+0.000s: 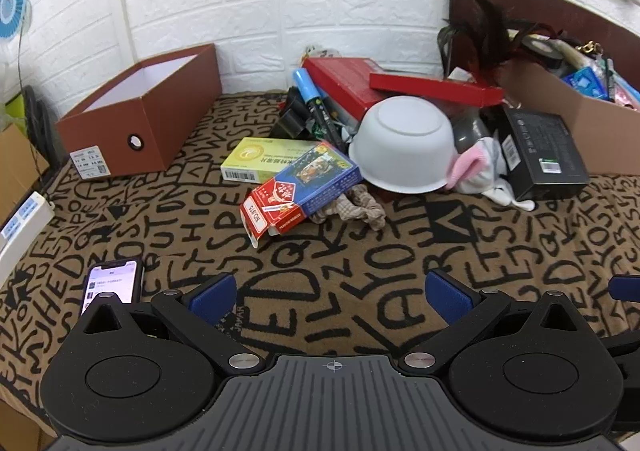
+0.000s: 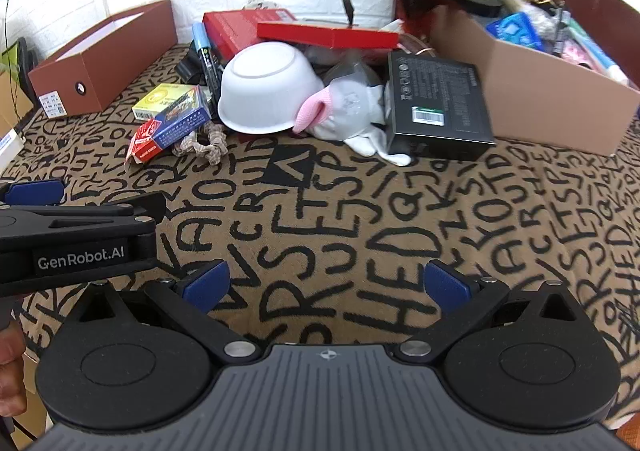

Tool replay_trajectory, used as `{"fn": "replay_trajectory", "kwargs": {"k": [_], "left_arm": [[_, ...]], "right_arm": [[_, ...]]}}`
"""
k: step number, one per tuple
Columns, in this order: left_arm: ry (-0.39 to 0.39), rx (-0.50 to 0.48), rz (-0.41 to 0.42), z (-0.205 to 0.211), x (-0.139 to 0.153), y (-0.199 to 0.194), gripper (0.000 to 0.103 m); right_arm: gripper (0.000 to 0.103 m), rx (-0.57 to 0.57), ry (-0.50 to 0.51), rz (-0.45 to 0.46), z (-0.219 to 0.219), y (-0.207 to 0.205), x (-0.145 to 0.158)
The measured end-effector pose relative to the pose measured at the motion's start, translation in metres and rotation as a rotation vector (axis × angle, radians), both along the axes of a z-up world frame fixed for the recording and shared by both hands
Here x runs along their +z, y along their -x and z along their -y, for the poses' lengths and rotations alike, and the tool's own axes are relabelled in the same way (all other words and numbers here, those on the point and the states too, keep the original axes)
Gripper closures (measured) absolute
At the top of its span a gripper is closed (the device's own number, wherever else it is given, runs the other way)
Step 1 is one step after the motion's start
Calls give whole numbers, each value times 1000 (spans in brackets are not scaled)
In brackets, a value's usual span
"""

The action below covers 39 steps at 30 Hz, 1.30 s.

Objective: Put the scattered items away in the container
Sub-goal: 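Reach the left gripper toward the red-and-blue playing card box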

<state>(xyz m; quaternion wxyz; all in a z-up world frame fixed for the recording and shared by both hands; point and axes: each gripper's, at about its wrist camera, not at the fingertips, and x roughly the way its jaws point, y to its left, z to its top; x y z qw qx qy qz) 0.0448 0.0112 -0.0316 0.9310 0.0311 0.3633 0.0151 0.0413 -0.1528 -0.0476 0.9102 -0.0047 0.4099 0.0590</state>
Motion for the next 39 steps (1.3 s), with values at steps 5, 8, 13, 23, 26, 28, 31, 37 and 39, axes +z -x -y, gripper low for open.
{"fn": "replay_trajectory", "kwargs": {"k": [5, 8, 13, 23, 26, 28, 31, 37, 39], "left_arm": [[9, 13, -41, -8, -12, -20, 0], [13, 17, -83, -13, -21, -32, 0], [59, 6, -104, -27, -28, -49, 0], [110, 0, -92, -64, -26, -83, 1], [168, -12, -105, -75, -29, -94, 2], [208, -19, -117, -81, -34, -101, 2], [245, -3, -138, -88, -43, -112, 5], [212, -61, -111, -87, -44, -121, 17], [214, -85, -109, -86, -44, -122, 25]], "right_arm": [[0, 29, -2, -43, -9, -20, -10], [0, 38, -2, -73, -14, -32, -17], [0, 62, -19, -91, -23, -49, -25], [0, 150, -33, -13, -54, -80, -28], [3, 182, -33, 15, -65, -88, -28], [13, 193, -31, 37, -70, -93, -28], [27, 208, -26, 45, -76, -102, -30], [47, 253, -39, 74, -85, -112, -34], [53, 278, -41, 91, -89, -113, -34]]}}
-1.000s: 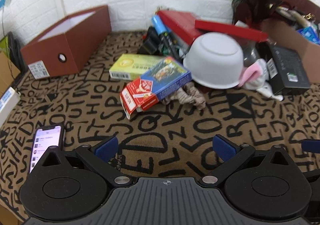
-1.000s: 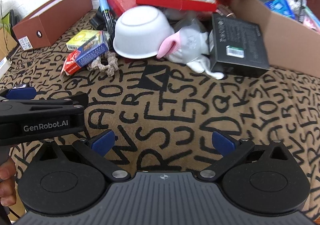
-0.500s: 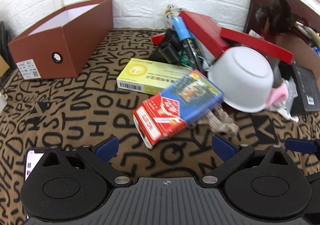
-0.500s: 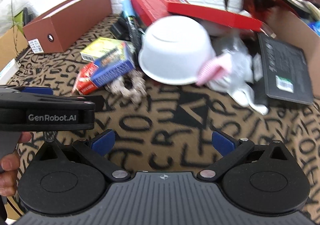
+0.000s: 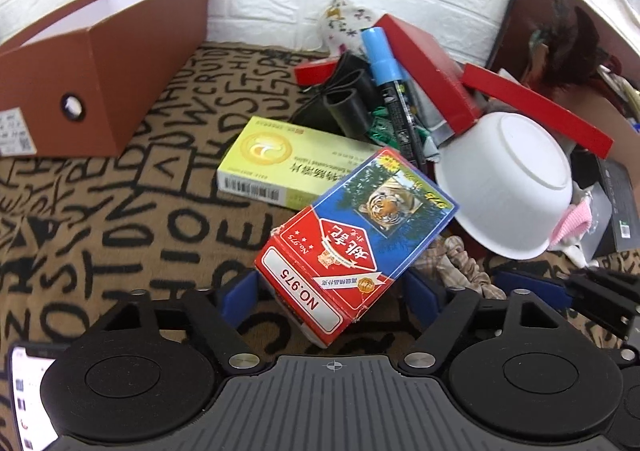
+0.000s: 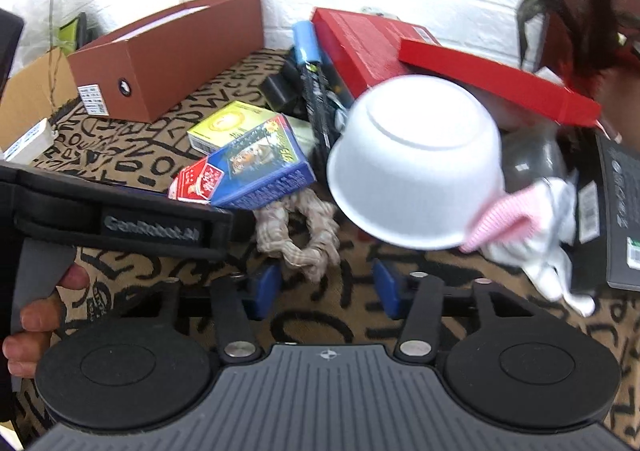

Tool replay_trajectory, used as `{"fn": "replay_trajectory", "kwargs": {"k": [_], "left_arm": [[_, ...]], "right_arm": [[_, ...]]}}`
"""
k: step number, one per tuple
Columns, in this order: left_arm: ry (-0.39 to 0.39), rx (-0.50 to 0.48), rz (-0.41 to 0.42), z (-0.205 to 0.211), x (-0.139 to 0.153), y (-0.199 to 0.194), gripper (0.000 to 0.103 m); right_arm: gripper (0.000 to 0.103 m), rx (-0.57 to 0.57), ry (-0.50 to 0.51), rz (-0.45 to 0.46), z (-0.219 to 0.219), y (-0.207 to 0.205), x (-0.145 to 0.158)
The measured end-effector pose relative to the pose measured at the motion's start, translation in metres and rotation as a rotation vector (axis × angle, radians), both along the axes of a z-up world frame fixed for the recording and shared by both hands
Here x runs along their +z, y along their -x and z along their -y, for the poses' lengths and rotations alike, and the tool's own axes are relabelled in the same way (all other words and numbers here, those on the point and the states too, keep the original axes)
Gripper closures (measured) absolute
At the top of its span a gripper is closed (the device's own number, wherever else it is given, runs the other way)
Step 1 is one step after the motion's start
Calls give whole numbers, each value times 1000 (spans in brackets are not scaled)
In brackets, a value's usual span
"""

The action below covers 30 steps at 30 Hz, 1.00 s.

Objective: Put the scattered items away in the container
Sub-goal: 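Reach the left gripper toward the red-and-blue playing card box, then grasp the card box with the left gripper while the right gripper grasps the checkered scrunchie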

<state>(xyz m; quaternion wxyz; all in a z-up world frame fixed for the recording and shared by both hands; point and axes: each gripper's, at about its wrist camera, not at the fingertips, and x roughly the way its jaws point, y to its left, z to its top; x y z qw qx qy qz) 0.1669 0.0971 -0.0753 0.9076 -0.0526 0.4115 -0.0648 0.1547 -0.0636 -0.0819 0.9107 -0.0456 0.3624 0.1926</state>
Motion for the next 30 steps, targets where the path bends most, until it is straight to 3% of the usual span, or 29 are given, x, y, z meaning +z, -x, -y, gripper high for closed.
{"fn": "replay_trajectory", "kwargs": {"k": [2, 3, 4, 7, 11, 18, 19, 20, 22, 23, 26, 29, 30], "left_arm": [[4, -22, 0, 1, 0, -1, 42], [0, -29, 2, 2, 1, -1, 48], [-2, -38, 2, 3, 1, 0, 61], [-8, -47, -8, 4, 0, 1, 91], [15, -42, -16, 2, 1, 8, 102], [29, -57, -26, 7, 3, 40, 103], [29, -62, -28, 7, 3, 45, 101], [29, -70, -28, 8, 3, 50, 83], [18, -80, -24, 9, 5, 59, 69], [5, -83, -17, 11, 7, 62, 56], [-33, -74, 31, 14, 14, 71, 30], [-61, -83, 85, 17, 24, 75, 22], [-60, -95, 94, 18, 26, 74, 21]], "right_arm": [[63, 26, -1, 11, -4, -2, -1], [74, 35, -1, 10, -6, -3, -2], [80, 42, -3, 7, -7, -4, -2], [88, 39, -19, 5, -6, -3, -2], [89, 23, -45, 6, 3, 5, 3], [89, 12, -31, 15, 16, 31, 9], [89, 9, -26, 12, 18, 35, 9], [89, 5, -22, 8, 21, 39, 9], [89, -2, -18, 0, 26, 46, 8], [89, -6, -15, -6, 28, 49, 8], [87, -19, -15, -15, 33, 55, 7], [80, -36, -10, -13, 36, 57, 7], [70, -40, -11, -10, 36, 58, 7]]}}
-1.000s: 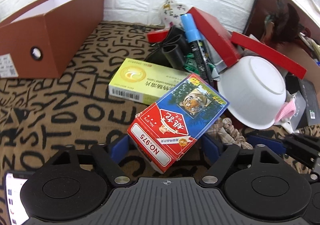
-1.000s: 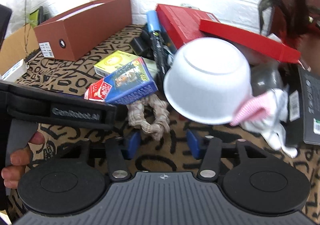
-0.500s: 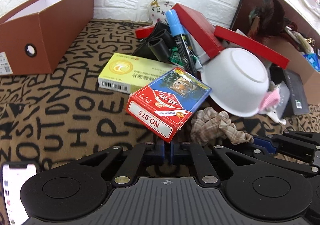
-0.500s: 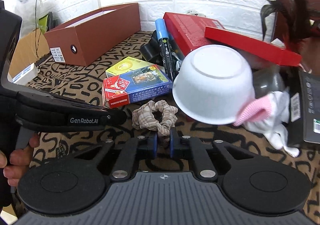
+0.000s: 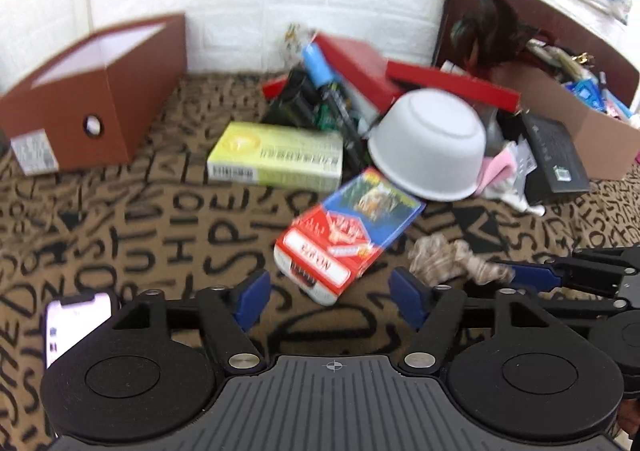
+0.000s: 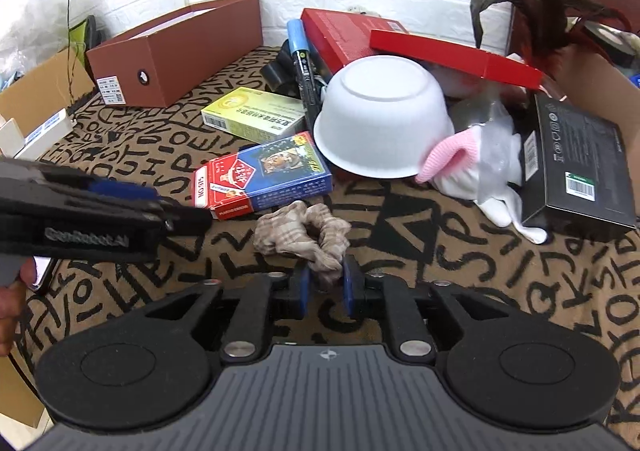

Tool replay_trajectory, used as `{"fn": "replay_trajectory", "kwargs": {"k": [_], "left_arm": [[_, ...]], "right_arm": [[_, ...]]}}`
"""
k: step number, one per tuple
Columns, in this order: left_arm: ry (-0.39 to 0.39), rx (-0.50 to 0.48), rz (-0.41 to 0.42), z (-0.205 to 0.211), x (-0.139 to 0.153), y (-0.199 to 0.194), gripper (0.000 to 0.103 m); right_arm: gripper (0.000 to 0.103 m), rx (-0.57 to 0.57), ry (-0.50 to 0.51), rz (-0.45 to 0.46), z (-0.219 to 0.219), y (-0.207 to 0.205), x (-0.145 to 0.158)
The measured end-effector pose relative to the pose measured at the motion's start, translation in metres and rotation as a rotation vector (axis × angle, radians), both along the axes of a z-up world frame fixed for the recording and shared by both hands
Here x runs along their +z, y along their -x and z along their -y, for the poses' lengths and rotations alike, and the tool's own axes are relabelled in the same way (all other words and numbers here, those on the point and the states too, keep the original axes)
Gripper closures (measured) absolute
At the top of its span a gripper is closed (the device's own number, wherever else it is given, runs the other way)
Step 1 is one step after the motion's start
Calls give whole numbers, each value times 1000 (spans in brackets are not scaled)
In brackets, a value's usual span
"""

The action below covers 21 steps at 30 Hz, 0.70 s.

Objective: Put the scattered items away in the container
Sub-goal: 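Grasp the card box with the left gripper while the right gripper grasps the checkered scrunchie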

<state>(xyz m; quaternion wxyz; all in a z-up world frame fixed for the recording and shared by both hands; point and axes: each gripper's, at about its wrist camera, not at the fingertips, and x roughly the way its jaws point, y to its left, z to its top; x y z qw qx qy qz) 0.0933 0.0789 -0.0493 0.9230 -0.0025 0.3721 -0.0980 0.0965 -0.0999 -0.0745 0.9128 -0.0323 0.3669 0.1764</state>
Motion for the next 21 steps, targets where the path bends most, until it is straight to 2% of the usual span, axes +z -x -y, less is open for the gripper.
{"fn": "replay_trajectory", "kwargs": {"k": [1, 3, 8, 11, 13, 15, 16, 17, 18, 21], "left_arm": [[0, -13, 7, 1, 2, -2, 19], [-14, -39, 20, 6, 1, -10, 19], [-53, -126, -2, 18, -13, -44, 16], [-95, -135, -14, 22, -26, -57, 14], [-97, -146, -38, 22, -32, -62, 14], [-78, -143, -51, 18, -36, -64, 18], [-79, -141, -45, 16, -36, -63, 26], [-81, -141, -42, 15, -35, -62, 28], [-81, -141, -42, 15, -34, -60, 29], [-89, -141, -44, 14, -33, -55, 31]], "right_arm": [[56, -4, -1, 4, 0, 0, 0], [47, -9, 3, 22, 0, 2, 1], [48, 24, 4, 31, -3, -1, 1], [49, 41, 12, 32, -7, -4, 0], [54, 46, 11, 27, -8, -8, -1], [57, 53, 9, 19, -11, -13, -2], [64, 58, 11, 16, -13, -14, -3], [71, 61, 12, 13, -14, -16, -4], [85, 61, 13, 7, -15, -17, -5], [86, 52, 14, -5, -14, -18, -7]]}}
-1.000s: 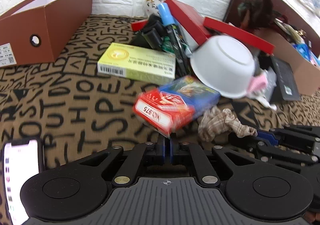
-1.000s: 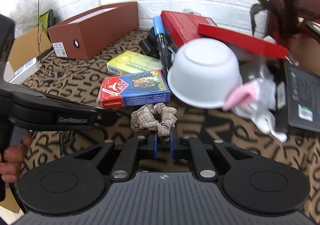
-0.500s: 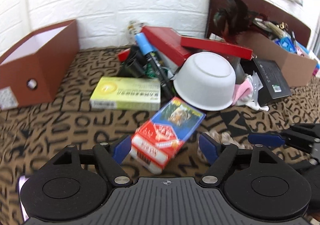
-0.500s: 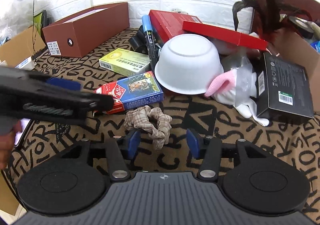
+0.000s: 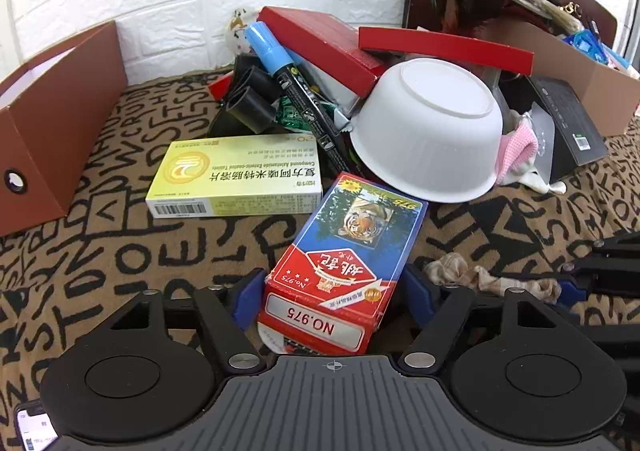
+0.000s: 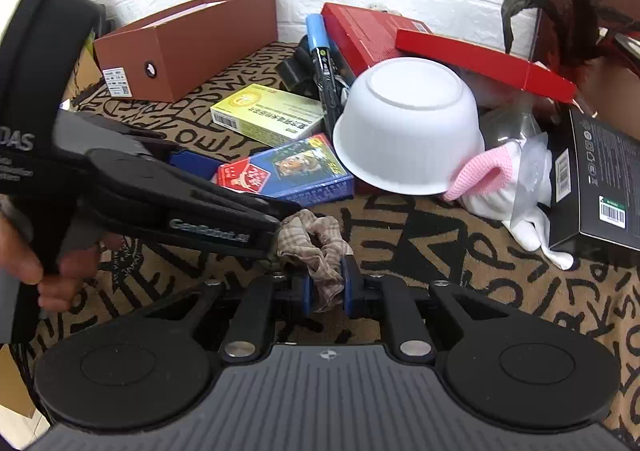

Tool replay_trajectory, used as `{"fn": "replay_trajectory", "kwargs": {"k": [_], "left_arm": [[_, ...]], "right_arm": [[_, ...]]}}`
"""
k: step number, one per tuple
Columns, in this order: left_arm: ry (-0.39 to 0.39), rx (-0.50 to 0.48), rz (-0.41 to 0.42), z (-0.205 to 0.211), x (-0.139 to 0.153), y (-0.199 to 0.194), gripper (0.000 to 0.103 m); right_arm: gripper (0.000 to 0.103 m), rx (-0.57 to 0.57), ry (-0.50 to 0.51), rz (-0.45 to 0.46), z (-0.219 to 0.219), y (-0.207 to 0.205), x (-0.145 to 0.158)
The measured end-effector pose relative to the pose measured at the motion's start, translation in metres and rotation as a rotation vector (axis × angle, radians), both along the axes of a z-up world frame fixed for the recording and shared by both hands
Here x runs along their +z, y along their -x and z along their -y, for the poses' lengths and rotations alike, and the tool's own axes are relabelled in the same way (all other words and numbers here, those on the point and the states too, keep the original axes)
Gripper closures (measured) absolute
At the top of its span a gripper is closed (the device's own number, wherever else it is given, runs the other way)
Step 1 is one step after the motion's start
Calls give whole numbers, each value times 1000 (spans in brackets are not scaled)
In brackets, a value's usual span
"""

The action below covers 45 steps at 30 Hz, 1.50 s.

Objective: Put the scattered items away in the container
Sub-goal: 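Grasp the card box with the left gripper while the right gripper grasps the checkered scrunchie, then carry the card box and scrunchie into the brown shoebox and release both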

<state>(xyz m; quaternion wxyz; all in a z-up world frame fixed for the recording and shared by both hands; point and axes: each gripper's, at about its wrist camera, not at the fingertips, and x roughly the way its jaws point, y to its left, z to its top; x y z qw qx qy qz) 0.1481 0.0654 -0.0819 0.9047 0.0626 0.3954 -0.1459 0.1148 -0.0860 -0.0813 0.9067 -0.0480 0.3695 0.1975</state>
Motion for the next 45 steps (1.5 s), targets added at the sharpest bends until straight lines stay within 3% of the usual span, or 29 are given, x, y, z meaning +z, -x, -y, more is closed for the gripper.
{"fn": "replay_trajectory", "kwargs": {"k": [4, 5, 7, 9, 10, 11, 25, 32, 38, 42, 45], "left_arm": [[22, 8, -5, -3, 4, 7, 29], [25, 8, -4, -3, 3, 7, 22], [18, 19, -8, -1, 1, 5, 19], [16, 25, -9, -1, -1, 3, 20], [10, 27, -5, -1, -1, 4, 30], [7, 27, -4, -1, 0, 4, 31], [91, 88, 56, -25, 44, 26, 32], [135, 198, 124, -69, 84, 22, 32], [177, 348, 192, -130, 121, 1, 32], [136, 425, 241, -164, 141, -18, 32], [130, 464, 239, -190, 145, -38, 32]], "right_arm": [[86, 0, 5, -2, 5, 4, 2], [86, -2, 4, -2, 5, 5, 2], [83, -11, 2, -5, 5, 4, 3], [83, -17, 3, 0, 3, 4, 3], [83, -14, 6, 6, 2, 4, 4], [83, -9, 12, 10, 0, 5, 4], [87, 41, -26, 80, -12, 12, 43], [87, 122, -78, 141, -42, -3, 83], [87, 215, -96, 229, -97, -41, 123], [87, 254, -76, 297, -142, -71, 143], [87, 277, -84, 297, -170, -95, 147]]}}
